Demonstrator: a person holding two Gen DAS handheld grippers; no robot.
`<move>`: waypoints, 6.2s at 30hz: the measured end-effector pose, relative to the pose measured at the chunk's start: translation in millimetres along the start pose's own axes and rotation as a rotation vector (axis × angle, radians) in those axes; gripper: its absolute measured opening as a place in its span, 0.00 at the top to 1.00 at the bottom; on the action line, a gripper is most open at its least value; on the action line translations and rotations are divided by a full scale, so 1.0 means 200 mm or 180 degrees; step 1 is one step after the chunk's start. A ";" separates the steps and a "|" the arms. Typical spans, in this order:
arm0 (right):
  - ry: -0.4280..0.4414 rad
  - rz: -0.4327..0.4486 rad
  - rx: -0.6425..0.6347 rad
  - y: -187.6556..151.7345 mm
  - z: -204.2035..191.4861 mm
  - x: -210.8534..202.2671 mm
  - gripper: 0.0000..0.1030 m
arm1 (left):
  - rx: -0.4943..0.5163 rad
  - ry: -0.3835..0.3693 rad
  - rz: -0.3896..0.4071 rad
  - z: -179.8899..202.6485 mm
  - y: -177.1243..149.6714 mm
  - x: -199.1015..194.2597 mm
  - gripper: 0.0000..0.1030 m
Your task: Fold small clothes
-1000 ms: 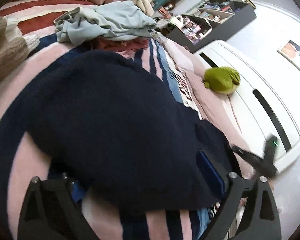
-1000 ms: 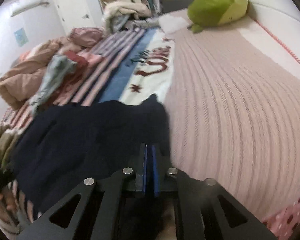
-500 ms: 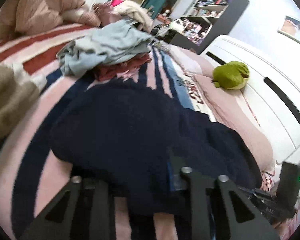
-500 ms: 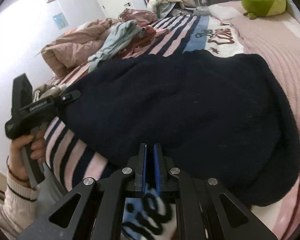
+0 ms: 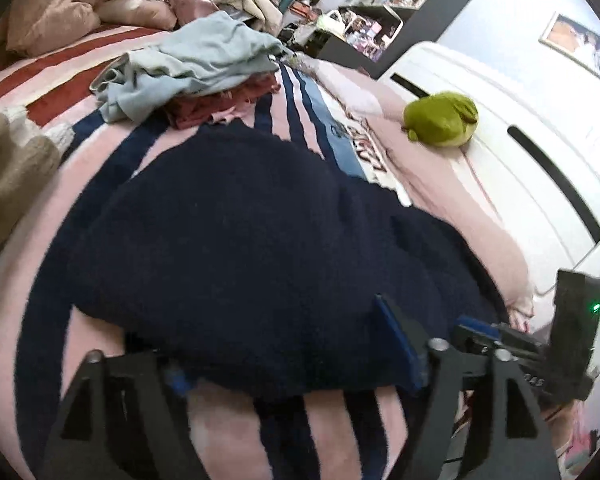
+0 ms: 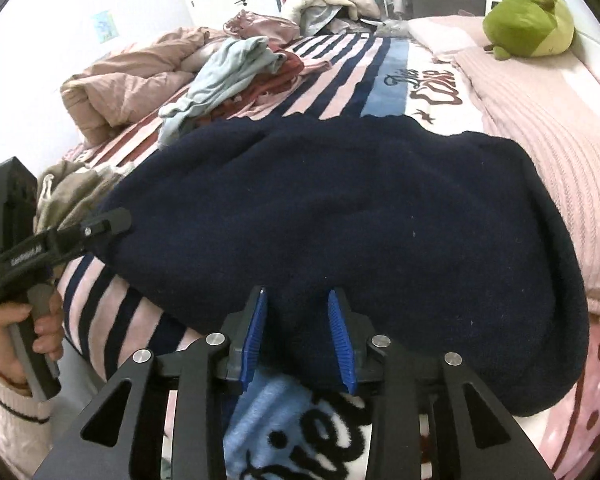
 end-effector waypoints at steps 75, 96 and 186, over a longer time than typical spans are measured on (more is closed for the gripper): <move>-0.0976 0.0221 0.0266 -0.23 0.47 -0.29 0.80 | 0.1129 -0.0745 -0.0009 0.64 0.05 0.06 0.18; -0.0079 -0.0130 -0.0130 0.32 0.43 -0.10 0.92 | 0.0907 -0.0892 -0.0223 0.56 0.05 0.17 0.17; 0.2912 -0.1132 0.0373 0.10 0.12 0.49 0.67 | 0.0054 -0.0797 -0.1080 -0.07 0.19 0.00 0.64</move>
Point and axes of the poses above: each gripper's, at about its wrist camera, not at the fingertips, and x roughly the way its jaws point, z to its right, y to its top, the point moved 3 cm from there along x, roughly the way its jaws point, and after that the axes turned 1 degree about y, right-handed, at the moved point
